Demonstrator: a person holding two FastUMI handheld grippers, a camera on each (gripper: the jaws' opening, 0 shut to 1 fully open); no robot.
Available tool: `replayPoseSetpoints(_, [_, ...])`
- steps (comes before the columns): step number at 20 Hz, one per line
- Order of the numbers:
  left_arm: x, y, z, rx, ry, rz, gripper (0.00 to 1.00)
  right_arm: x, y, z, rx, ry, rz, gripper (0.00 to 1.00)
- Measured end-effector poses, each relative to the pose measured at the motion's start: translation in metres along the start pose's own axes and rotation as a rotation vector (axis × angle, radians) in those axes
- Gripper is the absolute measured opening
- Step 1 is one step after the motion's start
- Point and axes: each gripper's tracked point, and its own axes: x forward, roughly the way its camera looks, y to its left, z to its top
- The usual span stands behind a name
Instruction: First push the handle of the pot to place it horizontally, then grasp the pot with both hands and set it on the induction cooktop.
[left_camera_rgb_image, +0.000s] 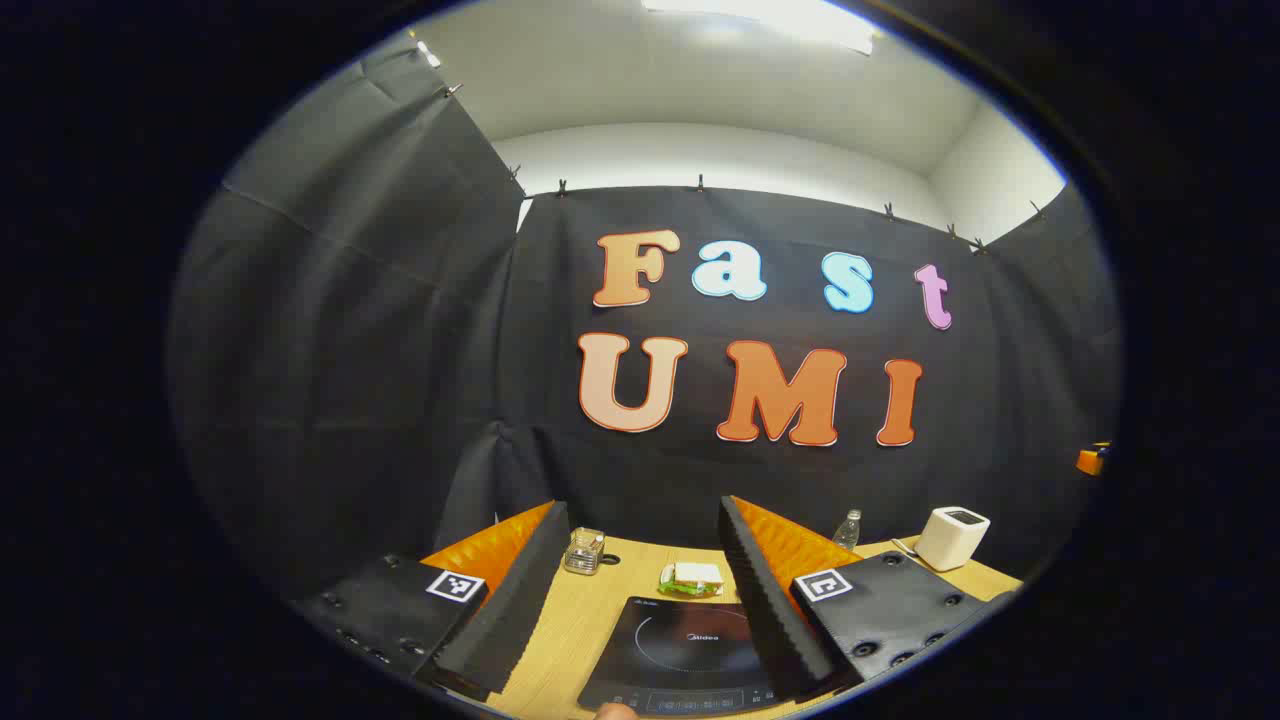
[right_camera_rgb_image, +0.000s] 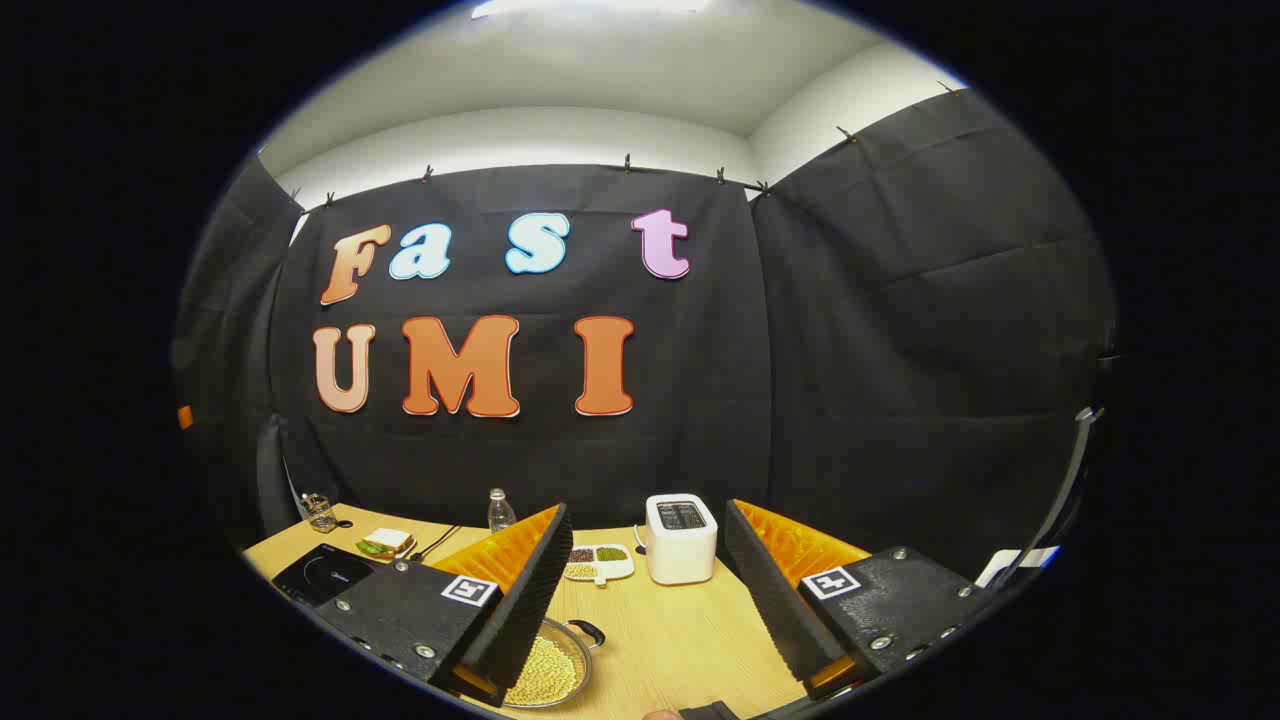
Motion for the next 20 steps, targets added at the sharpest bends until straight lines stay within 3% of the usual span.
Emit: replayPoseSetpoints(20, [0.002,-0.002,-0.011,0.017,0.023,-0.007,0.97,-0.004,0.011,-0.008,0.018,0.030,0.019,0.95])
